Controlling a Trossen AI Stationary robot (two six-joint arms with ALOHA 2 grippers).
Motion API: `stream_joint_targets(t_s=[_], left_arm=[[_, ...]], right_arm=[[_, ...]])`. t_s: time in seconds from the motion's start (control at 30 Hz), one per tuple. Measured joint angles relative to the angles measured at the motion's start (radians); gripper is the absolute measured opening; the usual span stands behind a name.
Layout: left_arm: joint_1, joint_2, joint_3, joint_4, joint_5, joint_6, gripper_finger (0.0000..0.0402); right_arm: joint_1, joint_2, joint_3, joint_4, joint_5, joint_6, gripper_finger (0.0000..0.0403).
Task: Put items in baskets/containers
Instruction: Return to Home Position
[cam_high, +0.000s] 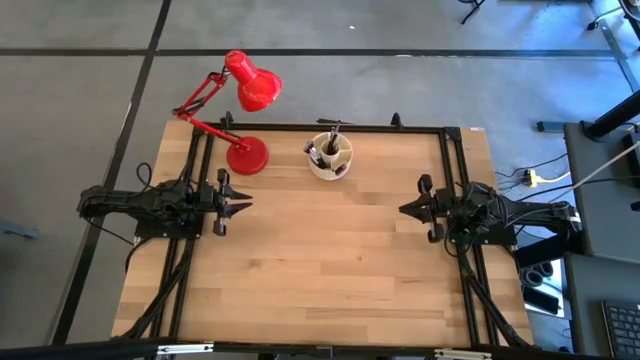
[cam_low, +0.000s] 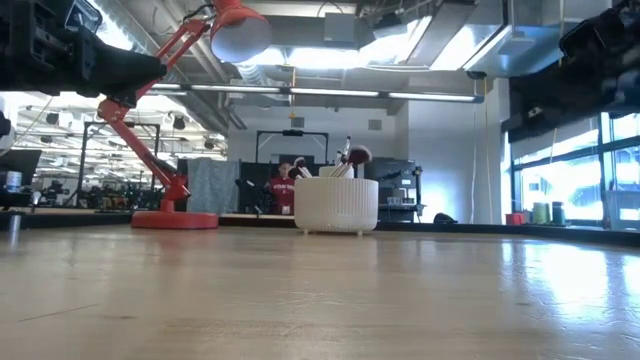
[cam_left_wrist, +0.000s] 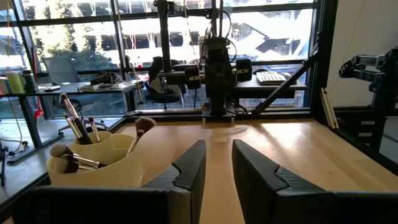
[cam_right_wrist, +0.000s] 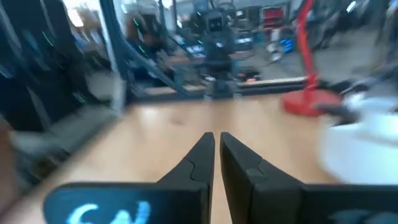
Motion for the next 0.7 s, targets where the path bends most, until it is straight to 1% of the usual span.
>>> stream_joint_targets(t_s=[0.13,0.23,0.33,0.6,0.7], left_arm=[[0.0,0.0,0.0,0.0,0.0,0.0,0.0075],[0.0,0.0,0.0,0.0,0.0,0.0,0.0075],[0.0,0.0,0.0,0.0,0.0,0.0,0.0075],[0.0,0.0,0.0,0.0,0.0,0.0,0.0075],[0.0,0.0,0.0,0.0,0.0,0.0,0.0075]], right_arm=[[0.0,0.0,0.001,0.012,-0.09,0.247,0.0028],[0.0,0.0,0.001,0.01,-0.11,0.331,0.0028],[0.0,0.0,0.001,0.009,-0.11,0.339,0.0028],[0.0,0.0,0.001,0.009,-0.108,0.246,0.0028],[0.0,0.0,0.001,0.009,-0.108,0.249,0.0028]])
